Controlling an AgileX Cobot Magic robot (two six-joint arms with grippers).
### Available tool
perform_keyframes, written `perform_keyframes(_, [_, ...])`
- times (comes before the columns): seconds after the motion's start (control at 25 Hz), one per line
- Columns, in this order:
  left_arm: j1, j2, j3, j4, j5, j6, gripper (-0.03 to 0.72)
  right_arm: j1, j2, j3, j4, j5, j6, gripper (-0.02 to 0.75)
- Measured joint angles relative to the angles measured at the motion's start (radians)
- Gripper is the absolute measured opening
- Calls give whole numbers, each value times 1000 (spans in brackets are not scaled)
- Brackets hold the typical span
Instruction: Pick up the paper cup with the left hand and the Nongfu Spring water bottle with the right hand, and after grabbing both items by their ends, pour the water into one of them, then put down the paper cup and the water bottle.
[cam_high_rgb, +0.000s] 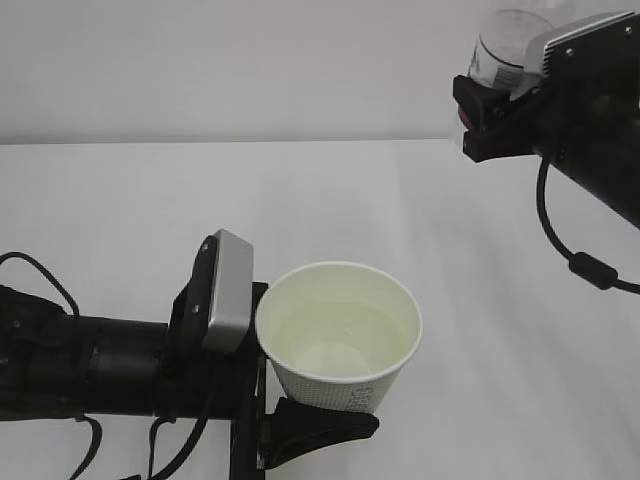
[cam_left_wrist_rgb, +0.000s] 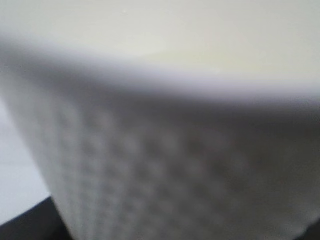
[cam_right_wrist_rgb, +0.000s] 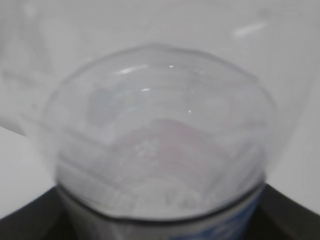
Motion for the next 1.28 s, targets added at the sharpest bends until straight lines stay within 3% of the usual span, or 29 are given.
perform_keyframes(0.92, [0,0,0,2,0,0,493,0,0,0,278,123,-106,520])
perform_keyframes(1.28, [0,0,0,2,0,0,493,0,68,0,302,123,-113,520])
